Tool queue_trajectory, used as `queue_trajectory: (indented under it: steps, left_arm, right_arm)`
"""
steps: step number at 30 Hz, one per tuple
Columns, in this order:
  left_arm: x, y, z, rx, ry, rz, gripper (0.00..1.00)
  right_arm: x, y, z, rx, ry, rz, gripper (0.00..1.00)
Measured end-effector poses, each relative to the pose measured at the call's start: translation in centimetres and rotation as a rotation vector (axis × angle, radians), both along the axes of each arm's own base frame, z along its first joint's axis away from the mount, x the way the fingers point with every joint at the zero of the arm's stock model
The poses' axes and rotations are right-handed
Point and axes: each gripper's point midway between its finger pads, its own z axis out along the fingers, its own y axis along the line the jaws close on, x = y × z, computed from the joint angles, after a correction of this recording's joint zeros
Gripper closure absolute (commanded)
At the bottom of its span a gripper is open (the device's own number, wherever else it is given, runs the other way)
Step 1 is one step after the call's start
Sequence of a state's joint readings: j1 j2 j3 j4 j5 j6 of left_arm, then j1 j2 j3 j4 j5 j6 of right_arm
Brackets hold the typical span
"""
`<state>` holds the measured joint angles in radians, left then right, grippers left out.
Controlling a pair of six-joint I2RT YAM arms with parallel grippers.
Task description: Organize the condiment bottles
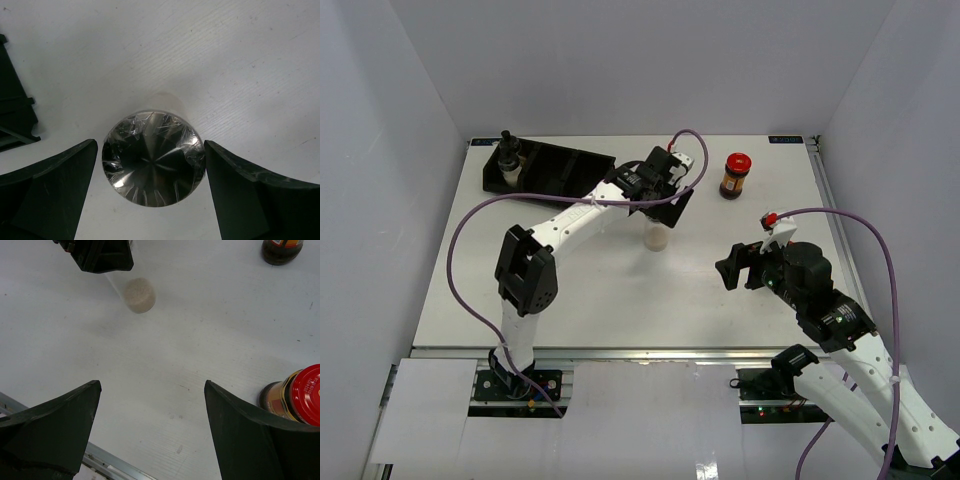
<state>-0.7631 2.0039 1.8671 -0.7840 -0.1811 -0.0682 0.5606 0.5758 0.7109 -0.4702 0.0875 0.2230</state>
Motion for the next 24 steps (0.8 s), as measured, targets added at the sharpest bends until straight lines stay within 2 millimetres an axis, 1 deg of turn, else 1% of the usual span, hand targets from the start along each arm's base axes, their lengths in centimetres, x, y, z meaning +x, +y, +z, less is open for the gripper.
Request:
queue_trajectory:
  steps: [3, 4, 5, 6, 9, 10, 13, 16, 18, 20, 22, 24]
  left_arm:
    - [0.0, -0.1, -1.5, 0.016, 0.028, 0.001, 0.03]
    - [-0.1, -0.1, -1.9, 0.022, 0.037, 0.001, 0.06]
    - [-0.1, -0.1, -2.4, 0.029, 0.046, 0.002, 0.11]
    - [-0.2, -0.1, -2.7, 0.034, 0.054, 0.003, 0.19]
    - [-0.4, -0.1, -3.0, 0.035, 0.068, 0.008, 0.4]
    - [-0.4, 0.0, -3.0, 0.036, 0.069, 0.007, 0.52]
    - [-0.4, 0.0, -3.0, 0.034, 0.072, 0.013, 0.74]
    - [-0.4, 0.3, -2.8, 0.043, 0.076, 0.02, 1.0]
    - [-0.1, 0.6, -2.4, 0.054, 0.08, 0.033, 1.0]
    - [0.7, 0.9, -1.7, 0.064, 0.066, 0.061, 1.0]
    - [2.2, 1.6, -0.5, 0.071, 0.027, 0.102, 1.0]
    - [4.3, 3.2, 1.3, 0.076, -0.03, 0.164, 1.0]
  right_arm:
    - [0.0, 0.0, 0.0, -0.001, -0.001, 0.0, 0.1]
    - [0.0, 0.0, 0.0, -0.002, -0.001, 0.001, 0.1]
    - [0.0, 0.0, 0.0, -0.002, -0.002, 0.001, 0.1]
    - [0.0, 0.0, 0.1, -0.002, -0.003, 0.001, 0.1]
    - [0.0, 0.0, 0.1, -0.002, -0.004, 0.002, 0.1]
    - [0.0, 0.0, 0.1, -0.003, -0.004, 0.002, 0.1]
    - [0.0, 0.0, 0.1, -0.005, -0.006, 0.001, 0.1]
    - [0.1, -0.1, 0.1, -0.006, -0.006, -0.001, 0.1]
    - [0.1, -0.1, 0.1, -0.006, -0.007, 0.0, 0.1]
    - [0.1, -0.1, 0.1, -0.006, -0.007, 0.0, 0.1]
    - [0.1, -0.1, 0.1, -0.006, -0.007, -0.001, 0.1]
    - [0.1, -0.1, 0.1, -0.006, -0.007, -0.001, 0.1]
